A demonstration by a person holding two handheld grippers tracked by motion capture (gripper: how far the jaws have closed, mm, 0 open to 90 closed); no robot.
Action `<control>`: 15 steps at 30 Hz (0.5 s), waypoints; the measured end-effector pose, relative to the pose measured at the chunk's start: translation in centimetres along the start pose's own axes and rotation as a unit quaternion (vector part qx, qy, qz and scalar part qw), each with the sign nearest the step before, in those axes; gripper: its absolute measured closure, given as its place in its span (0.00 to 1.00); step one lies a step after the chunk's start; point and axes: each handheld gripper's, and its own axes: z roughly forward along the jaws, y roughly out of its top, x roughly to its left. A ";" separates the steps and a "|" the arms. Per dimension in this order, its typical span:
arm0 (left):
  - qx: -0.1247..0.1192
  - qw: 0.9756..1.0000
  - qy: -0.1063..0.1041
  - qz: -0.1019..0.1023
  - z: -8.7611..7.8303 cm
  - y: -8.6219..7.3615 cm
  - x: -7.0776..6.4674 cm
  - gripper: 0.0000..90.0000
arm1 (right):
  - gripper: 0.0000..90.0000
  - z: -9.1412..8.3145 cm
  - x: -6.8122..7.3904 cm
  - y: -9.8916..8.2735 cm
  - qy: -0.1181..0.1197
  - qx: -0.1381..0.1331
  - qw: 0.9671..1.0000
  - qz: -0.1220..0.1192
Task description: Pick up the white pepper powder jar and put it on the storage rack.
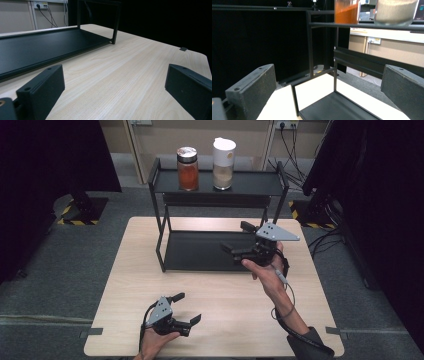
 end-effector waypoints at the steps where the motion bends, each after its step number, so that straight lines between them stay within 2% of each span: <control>1: -0.001 1.000 0.000 0.000 0.0 0.0 0.0 0.02 | 0.00 -0.1 0.1 -0.2 -0.003 0.002 1.000 -0.002; 15: -0.001 1.000 0.000 0.000 0.0 0.0 0.0 0.02 | 0.00 -2.1 0.7 -3.8 0.000 -0.003 1.000 0.017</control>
